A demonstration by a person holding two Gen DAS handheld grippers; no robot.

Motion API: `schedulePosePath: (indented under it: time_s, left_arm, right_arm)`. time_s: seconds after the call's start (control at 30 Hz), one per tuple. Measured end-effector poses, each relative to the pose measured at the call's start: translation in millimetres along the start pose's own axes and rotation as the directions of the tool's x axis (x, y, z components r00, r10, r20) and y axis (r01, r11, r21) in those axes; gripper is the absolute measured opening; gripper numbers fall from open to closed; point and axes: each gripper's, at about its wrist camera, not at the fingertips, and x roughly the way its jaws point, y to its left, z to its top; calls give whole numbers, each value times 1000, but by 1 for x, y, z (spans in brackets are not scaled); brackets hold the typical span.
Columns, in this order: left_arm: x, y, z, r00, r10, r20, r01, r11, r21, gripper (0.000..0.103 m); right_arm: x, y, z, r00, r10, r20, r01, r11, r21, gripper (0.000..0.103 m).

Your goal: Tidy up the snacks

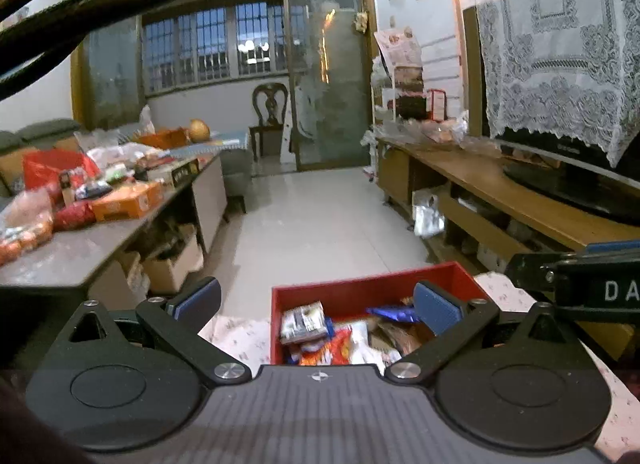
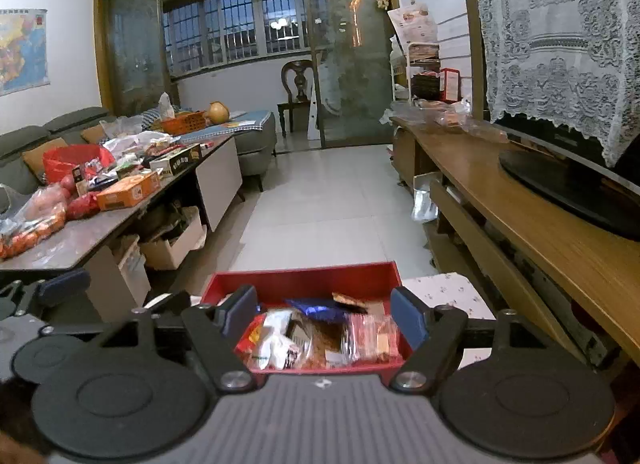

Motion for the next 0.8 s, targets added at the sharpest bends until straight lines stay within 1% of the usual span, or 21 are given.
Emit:
schedulePosePath:
  time_s: [0.1,0.27,0.37,0.43,0.5,0.6,0.8]
  left_arm:
    - [3,3,-5,999,-13,-50,13,1000,0,103]
    - [8,12,-20,991,-32,-129,24,998,-63,103]
    - [9,13,-30,986,-41,-164,31,997,-65,103]
    - [8,14,-36,982,-50,-185,38,997,-69,103]
    - [7,13,-41,976,-74,-205,58,995,-83,103]
    - [8,13,-46,968,-97,-232,76,992,-96,103]
    - [8,11,-52,962,-103,-253,79,991,-104,103]
  right_arm:
    - [-4,-1,-8,999,-21,-33,21,1000,13,71]
    - [-1,-1,-24,992,-54,-112,55,998,5,71]
    - [2,-1,-33,986,-56,-156,57,998,2,71]
    - [4,0,-38,982,-69,-174,68,998,-9,71]
    - [6,1,-44,978,-74,-194,71,997,-20,71]
    - [8,0,-48,974,-67,-216,65,998,-19,71]
    - [10,0,-57,967,-80,-244,75,997,-29,71]
